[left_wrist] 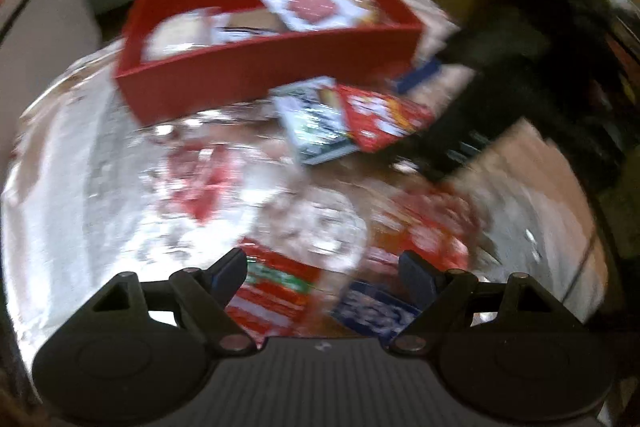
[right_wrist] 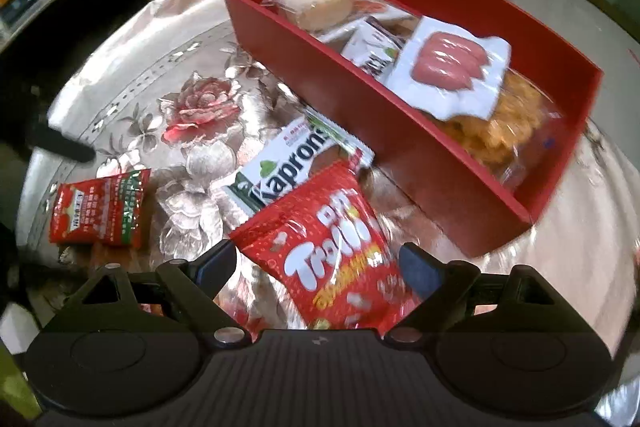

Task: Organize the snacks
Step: 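Lower both grippers to the table toward the Trolli bag and blue-labelled bread bag, then grasp the blue-labelled bread bag with left while right grasps the red Trolli bag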

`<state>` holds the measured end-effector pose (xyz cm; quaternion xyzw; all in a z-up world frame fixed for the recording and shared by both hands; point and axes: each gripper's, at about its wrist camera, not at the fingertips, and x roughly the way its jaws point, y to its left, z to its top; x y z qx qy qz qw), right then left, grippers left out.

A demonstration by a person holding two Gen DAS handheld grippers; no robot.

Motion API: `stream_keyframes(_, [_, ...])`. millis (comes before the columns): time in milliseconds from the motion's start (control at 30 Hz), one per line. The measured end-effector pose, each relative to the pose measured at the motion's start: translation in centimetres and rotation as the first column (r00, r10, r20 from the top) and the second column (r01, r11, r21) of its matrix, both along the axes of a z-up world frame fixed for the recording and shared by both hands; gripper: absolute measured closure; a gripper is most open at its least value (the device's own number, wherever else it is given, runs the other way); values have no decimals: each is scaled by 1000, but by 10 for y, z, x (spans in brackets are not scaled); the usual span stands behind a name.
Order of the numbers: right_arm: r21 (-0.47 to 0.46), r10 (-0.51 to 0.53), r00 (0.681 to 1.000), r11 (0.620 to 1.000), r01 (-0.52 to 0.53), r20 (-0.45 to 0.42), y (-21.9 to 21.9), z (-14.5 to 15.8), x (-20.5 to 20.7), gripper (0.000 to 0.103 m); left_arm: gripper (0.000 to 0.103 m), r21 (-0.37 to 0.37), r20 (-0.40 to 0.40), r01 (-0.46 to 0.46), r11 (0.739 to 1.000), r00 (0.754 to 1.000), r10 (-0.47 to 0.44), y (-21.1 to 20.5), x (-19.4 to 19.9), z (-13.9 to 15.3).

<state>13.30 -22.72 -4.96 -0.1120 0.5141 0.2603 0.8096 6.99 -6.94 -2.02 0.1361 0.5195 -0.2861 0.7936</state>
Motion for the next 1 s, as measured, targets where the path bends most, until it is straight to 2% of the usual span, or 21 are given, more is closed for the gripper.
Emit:
stream_keyframes(133, [-1,50,999,999,-50,-5,3,-10,9,10,26,6,-33,63,998,997,-63,-14,-5,-8])
stream_keyframes(167, [0,49,998,999,-49,-28,3,-16,11,8,26,9,-43,73,997,996,-73,-17,-6,-11])
stream_keyframes(200, [5,65,998,998,-65,-23,4,-19,10,1,26,15,-50,80,997,996,-79,-20,-6,-14])
stream_keyframes(300, [-32,97,995,995,-98,-10,12,-23,3,0,26,38,-58,87,995,995,-85,-24,-5,-23])
stream_keyframes(367, [-32,61,998,998,-62,-3,11,-23,-1,0,26,46,-65,78,996,995,-75,-29,-3,-27])
stream_keyframes(500, [-22,20,1000,1000,-20,3,11,-24,-12,0,26,54,-38,122,991,992,-120,-40,-10,-26])
stream_keyframes(600, [-76,25,999,997,-22,40,17,-28,-20,0,26,95,-1,165,982,986,-166,-50,-18,-29])
stream_keyframes(667, [-72,-18,999,997,20,32,15,-27,-20,0,26,136,14,178,974,983,-182,-55,-21,-35])
stream_keyframes(800, [-79,-73,997,994,75,26,14,-26,-24,0,26,175,1,212,962,977,-215,-60,-33,-49])
stream_keyframes(833, [-79,-76,997,994,78,28,14,-26,-25,0,21,197,19,230,953,971,-238,-63,-38,-53])
stream_keyframes(867, [-82,-77,997,994,78,25,13,-25,-27,1,20,213,68,254,943,959,-274,-65,-45,-52])
stream_keyframes(933, [-82,-93,995,992,95,23,9,-20,-30,5,20,240,98,291,926,942,-321,-69,-50,-51])
stream_keyframes(1000, [-79,-130,991,988,132,30,5,-16,-30,17,20,235,87,286,929,946,-313,-70,-48,-51])
